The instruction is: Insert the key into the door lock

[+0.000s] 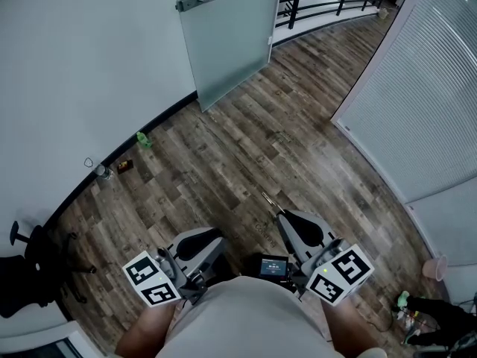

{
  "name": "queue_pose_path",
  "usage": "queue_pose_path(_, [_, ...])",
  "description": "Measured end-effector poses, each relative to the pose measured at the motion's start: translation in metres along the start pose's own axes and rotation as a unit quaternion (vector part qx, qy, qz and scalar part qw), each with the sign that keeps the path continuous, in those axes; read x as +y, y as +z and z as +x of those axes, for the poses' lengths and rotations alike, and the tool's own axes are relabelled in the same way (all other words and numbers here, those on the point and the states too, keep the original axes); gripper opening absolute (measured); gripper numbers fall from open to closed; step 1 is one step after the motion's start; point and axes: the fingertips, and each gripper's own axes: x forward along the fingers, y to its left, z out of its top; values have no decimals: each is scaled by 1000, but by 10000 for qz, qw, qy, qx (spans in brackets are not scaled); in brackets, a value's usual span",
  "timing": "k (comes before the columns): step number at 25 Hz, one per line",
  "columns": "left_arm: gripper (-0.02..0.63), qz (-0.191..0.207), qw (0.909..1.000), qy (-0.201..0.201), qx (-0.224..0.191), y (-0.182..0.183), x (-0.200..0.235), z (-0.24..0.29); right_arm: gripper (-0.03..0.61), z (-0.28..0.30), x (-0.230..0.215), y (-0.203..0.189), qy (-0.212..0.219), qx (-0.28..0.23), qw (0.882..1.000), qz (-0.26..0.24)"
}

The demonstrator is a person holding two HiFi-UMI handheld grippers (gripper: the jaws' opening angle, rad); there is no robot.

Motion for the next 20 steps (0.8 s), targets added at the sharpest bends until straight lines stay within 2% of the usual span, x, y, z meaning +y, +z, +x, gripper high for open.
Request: queue_pose_path(20, [67,-42,9999,-122,70,9,14,-27,15,21,25,-11,-148,143,9998,-2])
